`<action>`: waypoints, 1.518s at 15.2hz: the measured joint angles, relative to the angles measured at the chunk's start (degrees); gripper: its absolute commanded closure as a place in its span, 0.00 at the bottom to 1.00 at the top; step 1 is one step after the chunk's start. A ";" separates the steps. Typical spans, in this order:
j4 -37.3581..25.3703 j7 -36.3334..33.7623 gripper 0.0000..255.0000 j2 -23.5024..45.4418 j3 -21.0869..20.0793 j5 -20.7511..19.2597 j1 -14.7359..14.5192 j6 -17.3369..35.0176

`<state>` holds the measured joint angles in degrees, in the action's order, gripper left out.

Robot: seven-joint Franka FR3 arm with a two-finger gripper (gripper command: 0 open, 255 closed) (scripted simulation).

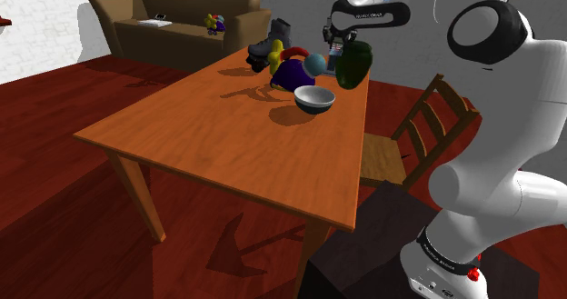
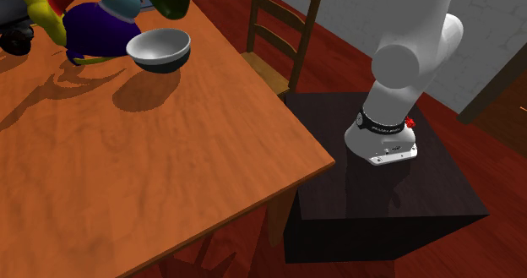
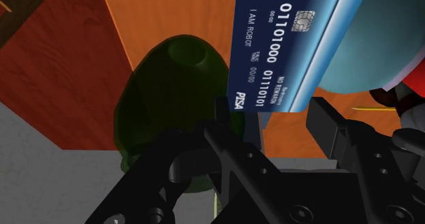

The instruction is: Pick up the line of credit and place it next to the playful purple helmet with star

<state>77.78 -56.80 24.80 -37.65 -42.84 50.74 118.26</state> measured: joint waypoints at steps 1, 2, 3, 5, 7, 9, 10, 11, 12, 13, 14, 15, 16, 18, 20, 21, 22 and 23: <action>0.85 -0.50 1.00 -0.03 0.08 -0.22 0.08 0.70; 1.43 -0.88 1.00 0.03 0.17 -0.43 0.11 1.23; 2.04 -1.30 1.00 0.12 0.27 -0.68 0.14 1.83; 3.39 -1.99 1.00 0.16 0.47 -1.08 0.39 3.07; 4.89 -2.82 1.00 0.21 0.69 -1.56 0.63 4.44; 6.00 -3.57 1.00 0.48 0.97 -2.11 0.74 5.64; 6.57 -3.90 1.00 0.44 1.04 -2.29 0.81 6.11; 7.09 -4.32 1.00 0.63 1.21 -2.63 0.83 6.73; 7.91 -4.87 1.00 0.59 1.32 -2.93 0.88 7.38; 8.41 -5.29 1.00 0.73 1.46 -3.24 0.87 7.90; 8.85 -5.74 1.00 0.90 1.61 -3.58 0.81 8.39; 9.12 -6.12 1.00 1.15 1.76 -3.92 0.71 8.78; 9.61 -6.58 1.00 1.29 1.92 -4.27 0.68 9.30; 10.42 -7.37 1.00 1.77 2.31 -5.01 0.67 10.38; 11.33 -8.17 1.00 2.08 2.65 -5.70 0.69 11.43; 11.35 -8.58 1.00 2.52 2.86 -6.13 0.47 11.73; 11.86 -9.19 1.00 2.75 3.09 -6.62 0.37 12.31; 12.18 -9.71 1.00 3.10 3.33 -7.10 0.25 12.84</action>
<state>89.97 -66.51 27.89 -34.32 -49.95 50.99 131.10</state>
